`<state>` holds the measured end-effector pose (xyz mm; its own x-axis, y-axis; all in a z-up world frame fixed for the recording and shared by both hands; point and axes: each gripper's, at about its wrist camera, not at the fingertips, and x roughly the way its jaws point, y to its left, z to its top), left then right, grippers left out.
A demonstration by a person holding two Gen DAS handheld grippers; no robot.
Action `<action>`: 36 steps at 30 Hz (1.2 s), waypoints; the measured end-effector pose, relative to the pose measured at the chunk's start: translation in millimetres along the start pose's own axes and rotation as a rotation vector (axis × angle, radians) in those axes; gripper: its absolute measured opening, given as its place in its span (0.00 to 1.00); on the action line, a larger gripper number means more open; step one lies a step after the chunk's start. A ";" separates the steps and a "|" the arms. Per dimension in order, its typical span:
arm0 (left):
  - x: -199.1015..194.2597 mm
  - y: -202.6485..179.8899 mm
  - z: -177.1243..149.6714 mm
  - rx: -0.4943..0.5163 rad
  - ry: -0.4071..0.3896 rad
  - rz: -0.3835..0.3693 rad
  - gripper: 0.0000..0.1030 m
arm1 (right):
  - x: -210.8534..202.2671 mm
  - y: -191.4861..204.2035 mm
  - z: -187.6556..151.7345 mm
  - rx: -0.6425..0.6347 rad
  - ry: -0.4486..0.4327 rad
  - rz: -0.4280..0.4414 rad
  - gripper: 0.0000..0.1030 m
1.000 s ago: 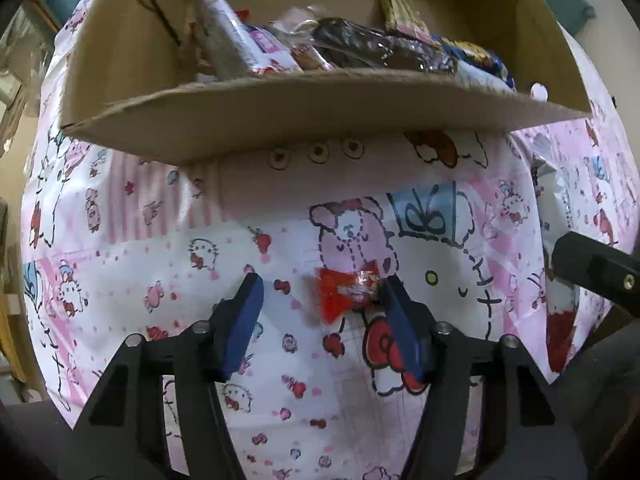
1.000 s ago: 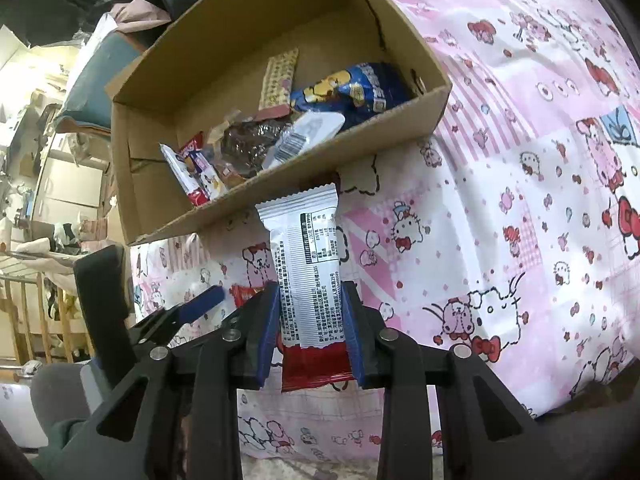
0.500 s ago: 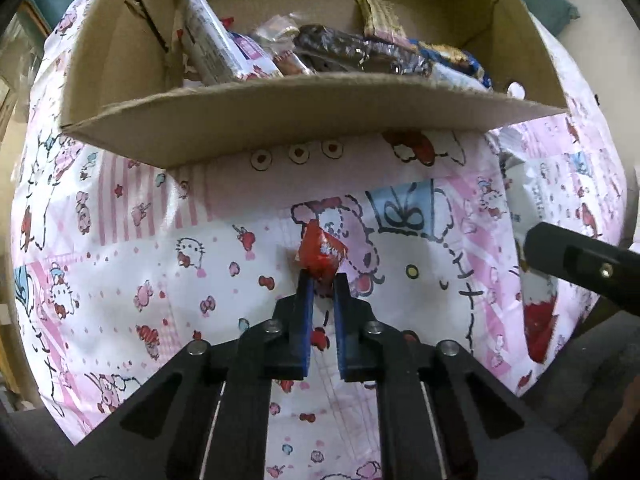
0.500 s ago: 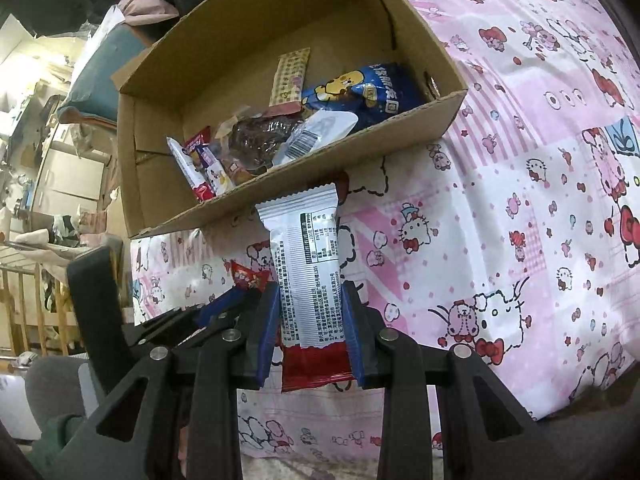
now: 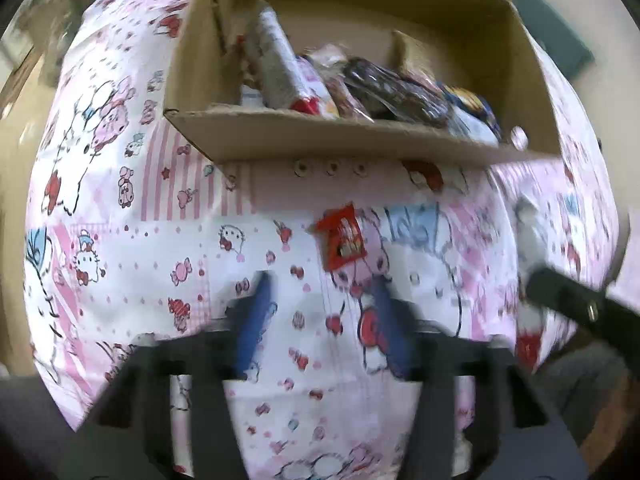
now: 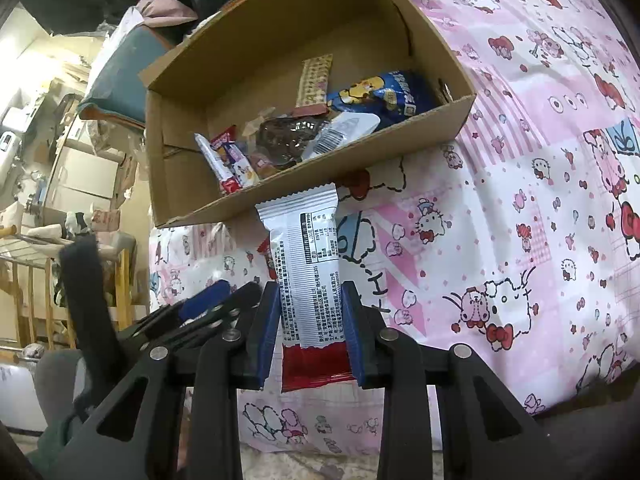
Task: Organize snacks
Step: 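Grasp the small red candy packet with the left tool, then drop the red candy into the box with the left tool while the right tool drops its bar in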
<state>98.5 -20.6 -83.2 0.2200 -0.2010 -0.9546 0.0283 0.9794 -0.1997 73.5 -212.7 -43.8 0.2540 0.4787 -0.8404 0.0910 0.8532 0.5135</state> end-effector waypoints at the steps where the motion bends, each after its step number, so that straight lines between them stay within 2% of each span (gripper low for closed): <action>1: 1.8 -1.9 1.6 -0.007 -0.007 0.002 0.51 | -1.3 -1.0 0.5 0.005 -0.004 0.001 0.31; 3: 11.7 -12.5 9.5 -0.016 -0.002 0.005 0.51 | -4.5 -6.5 3.2 0.028 -0.016 0.002 0.31; 5: 22.1 -16.0 15.9 -0.034 -0.004 0.053 0.51 | -6.6 -11.3 4.9 0.051 -0.024 0.006 0.31; 6: 26.8 -15.9 17.3 -0.044 0.000 0.069 0.48 | -7.6 -13.1 5.2 0.058 -0.026 0.008 0.31; 7: 33.9 -16.2 18.9 -0.046 0.010 0.072 0.14 | -8.3 -14.3 5.6 0.064 -0.027 0.009 0.31; 9: 39.8 -17.8 18.3 -0.027 0.042 0.077 0.12 | -9.3 -14.5 6.1 0.065 -0.029 0.011 0.31; 12: 24.8 -18.2 5.0 -0.018 0.076 0.059 0.12 | -10.6 -11.3 5.7 0.050 -0.030 0.014 0.31; 16: -12.7 -15.5 -10.2 0.013 0.051 0.044 0.12 | -10.1 -5.5 6.2 0.035 -0.022 0.032 0.31; 20: -48.9 -9.3 -10.9 0.022 0.001 0.035 0.12 | -15.9 2.2 5.6 0.011 -0.031 0.048 0.31; 24: -82.1 -5.2 8.9 0.069 -0.076 0.041 0.12 | -35.6 11.6 13.3 -0.018 -0.122 0.078 0.31; 28: -101.9 4.9 39.9 0.044 -0.150 0.039 0.12 | -44.7 19.6 28.0 -0.042 -0.166 0.085 0.31; 36: -102.2 6.1 84.5 0.033 -0.202 0.056 0.12 | -43.1 30.5 65.1 -0.080 -0.204 0.092 0.31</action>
<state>158.5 7.3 31.7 0.4132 -0.1421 -0.8995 0.0415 0.9897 -0.1373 128.0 -220.7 19.4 0.4474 0.5106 -0.7342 -0.0159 0.8254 0.5643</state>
